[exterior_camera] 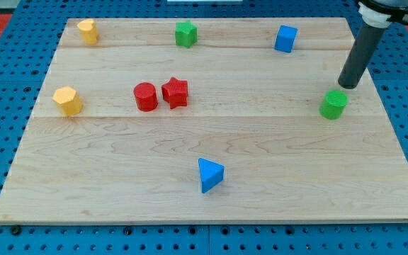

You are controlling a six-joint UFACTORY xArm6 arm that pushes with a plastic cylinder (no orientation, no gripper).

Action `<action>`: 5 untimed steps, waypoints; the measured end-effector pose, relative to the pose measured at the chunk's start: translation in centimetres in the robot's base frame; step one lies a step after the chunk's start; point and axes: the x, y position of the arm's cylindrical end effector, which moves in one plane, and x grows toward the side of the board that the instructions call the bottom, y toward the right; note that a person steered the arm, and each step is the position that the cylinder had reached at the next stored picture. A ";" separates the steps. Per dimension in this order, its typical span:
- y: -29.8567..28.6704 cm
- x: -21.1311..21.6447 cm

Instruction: Move the red circle towards bottom left

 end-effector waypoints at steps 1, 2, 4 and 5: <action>0.3 0.0; 0.3 0.0; -11.4 0.2; -17.9 0.4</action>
